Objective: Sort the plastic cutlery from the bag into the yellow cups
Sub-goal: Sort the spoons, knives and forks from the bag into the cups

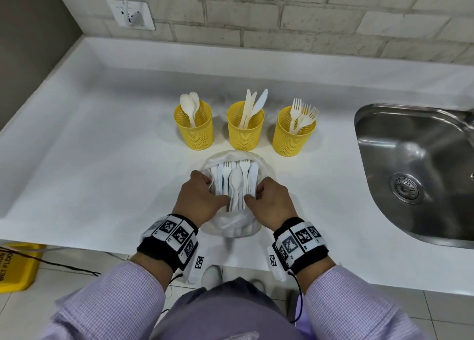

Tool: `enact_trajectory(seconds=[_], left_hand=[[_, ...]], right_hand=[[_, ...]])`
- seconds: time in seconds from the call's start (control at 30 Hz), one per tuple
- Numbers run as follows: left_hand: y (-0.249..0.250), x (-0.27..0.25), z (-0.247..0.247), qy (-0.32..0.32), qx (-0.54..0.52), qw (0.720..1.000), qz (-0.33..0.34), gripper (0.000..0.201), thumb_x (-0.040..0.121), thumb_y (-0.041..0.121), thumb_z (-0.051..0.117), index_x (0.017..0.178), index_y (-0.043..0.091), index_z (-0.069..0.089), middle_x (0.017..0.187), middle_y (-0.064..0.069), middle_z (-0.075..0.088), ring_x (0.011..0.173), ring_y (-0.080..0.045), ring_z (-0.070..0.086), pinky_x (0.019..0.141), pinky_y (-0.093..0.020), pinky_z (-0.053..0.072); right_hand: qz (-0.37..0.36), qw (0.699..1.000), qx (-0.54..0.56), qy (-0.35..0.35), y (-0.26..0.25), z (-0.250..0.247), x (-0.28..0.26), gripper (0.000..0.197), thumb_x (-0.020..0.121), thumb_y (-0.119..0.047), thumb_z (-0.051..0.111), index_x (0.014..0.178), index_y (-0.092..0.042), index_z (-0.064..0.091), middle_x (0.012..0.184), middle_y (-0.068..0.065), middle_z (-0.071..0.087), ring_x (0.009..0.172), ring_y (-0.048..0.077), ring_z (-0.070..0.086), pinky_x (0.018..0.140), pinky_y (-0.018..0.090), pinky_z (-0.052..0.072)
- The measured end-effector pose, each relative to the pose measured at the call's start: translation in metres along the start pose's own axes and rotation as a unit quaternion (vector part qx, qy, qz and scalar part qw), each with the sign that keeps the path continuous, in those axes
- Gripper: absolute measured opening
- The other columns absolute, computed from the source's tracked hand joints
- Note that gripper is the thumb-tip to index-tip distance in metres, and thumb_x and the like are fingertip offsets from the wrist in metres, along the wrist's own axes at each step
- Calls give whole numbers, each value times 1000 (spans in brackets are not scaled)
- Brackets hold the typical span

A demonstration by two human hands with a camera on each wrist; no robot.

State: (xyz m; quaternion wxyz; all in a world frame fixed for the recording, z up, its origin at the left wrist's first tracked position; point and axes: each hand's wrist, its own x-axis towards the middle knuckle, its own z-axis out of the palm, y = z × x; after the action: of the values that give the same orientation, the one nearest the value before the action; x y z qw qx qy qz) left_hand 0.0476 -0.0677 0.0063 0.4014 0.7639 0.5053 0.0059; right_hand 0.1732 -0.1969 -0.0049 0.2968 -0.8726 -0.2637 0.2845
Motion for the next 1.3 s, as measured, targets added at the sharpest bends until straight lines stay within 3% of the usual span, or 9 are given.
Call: enact_trajectory(seconds=[0.2, 0.33, 0.4, 0.6, 0.77, 0.9, 1.0, 1.17, 1.3], left_hand=[[-5, 7, -11, -14, -8, 1000, -4, 58, 71, 30, 85, 111, 10, 47, 97, -4, 64, 91, -26, 64, 72, -32, 48], [-8, 10, -17, -50, -4, 999, 7, 28, 72, 31, 78, 75, 13, 58, 69, 1, 61, 71, -20, 63, 57, -27, 41], [-8, 11, -19, -54, -4, 998, 21, 25, 78, 28, 76, 68, 15, 57, 66, 1, 61, 67, -17, 61, 55, -26, 39], [-12, 16, -24, -64, -18, 996, 55, 10, 81, 23, 74, 82, 23, 65, 82, 5, 68, 81, -14, 65, 62, -25, 44], [-16, 15, -21, -48, -32, 996, 65, 33, 76, 26, 82, 104, 17, 68, 97, 4, 71, 92, -16, 66, 71, -26, 46], [-15, 16, -22, -49, -16, 996, 77, 32, 80, 26, 82, 104, 17, 63, 94, 6, 66, 89, -16, 61, 64, -19, 40], [-16, 18, -24, -52, 0, 996, 72, 39, 81, 28, 81, 113, 15, 62, 104, 2, 67, 97, -18, 62, 74, -26, 43], [-15, 16, -22, -49, -9, 997, 54, 35, 82, 24, 76, 111, 13, 59, 103, 0, 65, 95, -21, 61, 76, -28, 43], [-12, 14, -24, -52, -50, 996, 57, 26, 82, 21, 76, 101, 20, 59, 91, 9, 62, 88, -17, 61, 68, -27, 42]], right_hand=[[8, 1000, 3, 3, -12, 9, -2, 25, 88, -31, 67, 88, -8, 58, 80, 2, 64, 72, 18, 58, 64, 31, 44], [15, 1000, -1, -1, -20, 14, 1, 27, 89, -32, 67, 82, -8, 57, 73, 0, 58, 68, 18, 54, 62, 31, 40], [16, 1000, 11, 10, -23, 16, 1, 28, 86, -30, 68, 76, -10, 52, 70, 0, 55, 67, 21, 53, 61, 32, 41], [11, 999, 28, 32, -29, 23, 2, 32, 86, -29, 69, 73, -15, 43, 71, -3, 48, 62, 10, 45, 52, 27, 28], [26, 999, 37, 29, -29, 25, 4, 30, 86, -32, 71, 97, -13, 51, 88, -2, 56, 80, 17, 52, 60, 28, 36], [20, 999, 28, 33, -29, 24, 7, 26, 86, -26, 70, 76, -15, 49, 73, -3, 53, 71, 19, 53, 53, 26, 32], [24, 999, 37, 28, -30, 21, 7, 34, 85, -21, 70, 65, -15, 43, 64, -2, 49, 59, 13, 47, 51, 27, 30], [17, 998, 61, 13, -31, 20, 5, 35, 86, -21, 70, 64, -16, 43, 63, -2, 49, 59, 12, 46, 52, 27, 32], [4, 998, 60, 21, -31, 21, 5, 33, 85, -23, 71, 67, -16, 45, 67, -2, 51, 62, 11, 48, 53, 26, 32]])
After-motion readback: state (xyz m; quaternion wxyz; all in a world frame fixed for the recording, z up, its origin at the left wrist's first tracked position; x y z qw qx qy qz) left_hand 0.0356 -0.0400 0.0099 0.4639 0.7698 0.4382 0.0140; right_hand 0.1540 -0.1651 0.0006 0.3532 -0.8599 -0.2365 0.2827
